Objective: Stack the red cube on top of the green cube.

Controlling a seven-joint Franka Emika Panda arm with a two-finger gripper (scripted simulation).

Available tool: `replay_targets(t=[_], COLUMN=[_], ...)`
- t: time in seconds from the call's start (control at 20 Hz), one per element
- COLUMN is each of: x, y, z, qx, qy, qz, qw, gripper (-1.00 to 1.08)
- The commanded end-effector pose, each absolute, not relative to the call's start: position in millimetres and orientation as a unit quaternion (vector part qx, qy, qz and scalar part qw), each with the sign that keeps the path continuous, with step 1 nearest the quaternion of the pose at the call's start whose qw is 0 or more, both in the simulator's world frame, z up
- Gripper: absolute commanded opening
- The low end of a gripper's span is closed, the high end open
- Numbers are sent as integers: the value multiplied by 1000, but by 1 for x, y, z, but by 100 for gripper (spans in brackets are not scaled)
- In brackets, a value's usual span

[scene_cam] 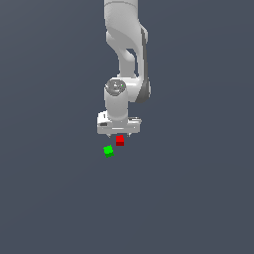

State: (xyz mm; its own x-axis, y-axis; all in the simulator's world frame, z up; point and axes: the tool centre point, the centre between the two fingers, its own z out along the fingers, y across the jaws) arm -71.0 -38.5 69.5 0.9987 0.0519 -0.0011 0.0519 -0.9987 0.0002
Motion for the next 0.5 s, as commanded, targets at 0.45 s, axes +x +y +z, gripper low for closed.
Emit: replay_targets(t=[0.45], x=[-71], y=[-38], z=[51], qx=[1000], qy=[26], qz=[0], qw=[0], gripper=[100])
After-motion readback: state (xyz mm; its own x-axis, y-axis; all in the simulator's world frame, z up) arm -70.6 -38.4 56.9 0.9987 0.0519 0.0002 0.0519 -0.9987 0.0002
